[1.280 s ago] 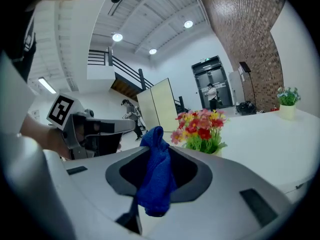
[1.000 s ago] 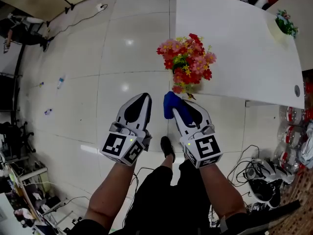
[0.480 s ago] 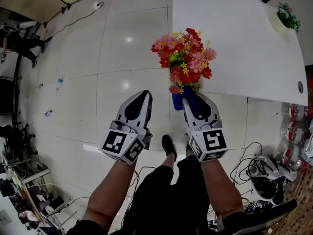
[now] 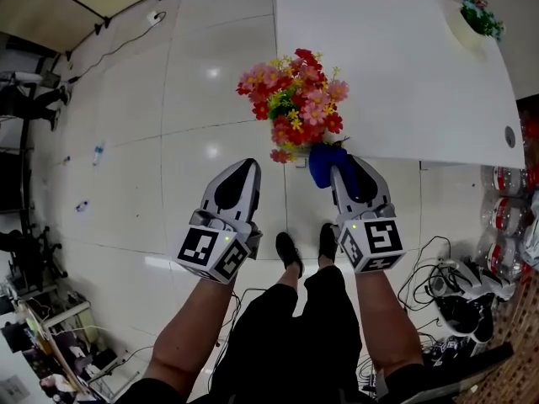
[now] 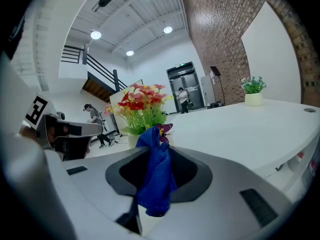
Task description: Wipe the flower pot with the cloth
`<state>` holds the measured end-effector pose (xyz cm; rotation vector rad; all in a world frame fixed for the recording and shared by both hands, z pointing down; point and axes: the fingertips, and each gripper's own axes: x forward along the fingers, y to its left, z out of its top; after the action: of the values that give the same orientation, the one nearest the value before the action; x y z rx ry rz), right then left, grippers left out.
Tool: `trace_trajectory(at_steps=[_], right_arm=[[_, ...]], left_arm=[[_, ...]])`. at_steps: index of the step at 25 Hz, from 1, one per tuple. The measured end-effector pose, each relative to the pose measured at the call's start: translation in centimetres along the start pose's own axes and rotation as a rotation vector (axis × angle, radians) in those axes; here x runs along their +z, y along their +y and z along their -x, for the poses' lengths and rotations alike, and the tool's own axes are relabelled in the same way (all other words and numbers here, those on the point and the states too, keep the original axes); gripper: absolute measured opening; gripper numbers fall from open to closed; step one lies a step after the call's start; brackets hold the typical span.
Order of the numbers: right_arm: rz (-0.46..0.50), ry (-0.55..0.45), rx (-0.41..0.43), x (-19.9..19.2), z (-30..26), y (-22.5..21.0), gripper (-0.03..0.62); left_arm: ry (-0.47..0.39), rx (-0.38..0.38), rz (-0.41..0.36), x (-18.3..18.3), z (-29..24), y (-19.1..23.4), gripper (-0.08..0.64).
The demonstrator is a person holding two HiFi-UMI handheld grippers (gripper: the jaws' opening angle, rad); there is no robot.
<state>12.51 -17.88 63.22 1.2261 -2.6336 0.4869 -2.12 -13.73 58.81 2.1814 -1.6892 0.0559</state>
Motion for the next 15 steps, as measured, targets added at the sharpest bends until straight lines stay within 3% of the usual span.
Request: trace_trajectory(at_steps=[7,15], right_arm=[[-0.004,0.005,-0.018,0.6,0.9,-0.9,0.098],[0.013,0.027,0.071,2.1,4.6,2.4,0.098]], left_arm=[[0.005,-0.021,0.006,0.2,-0.5,-1.7,0.005],[-0.004,-0.014,0.018,1.0,1.6,-2.0,0.005]])
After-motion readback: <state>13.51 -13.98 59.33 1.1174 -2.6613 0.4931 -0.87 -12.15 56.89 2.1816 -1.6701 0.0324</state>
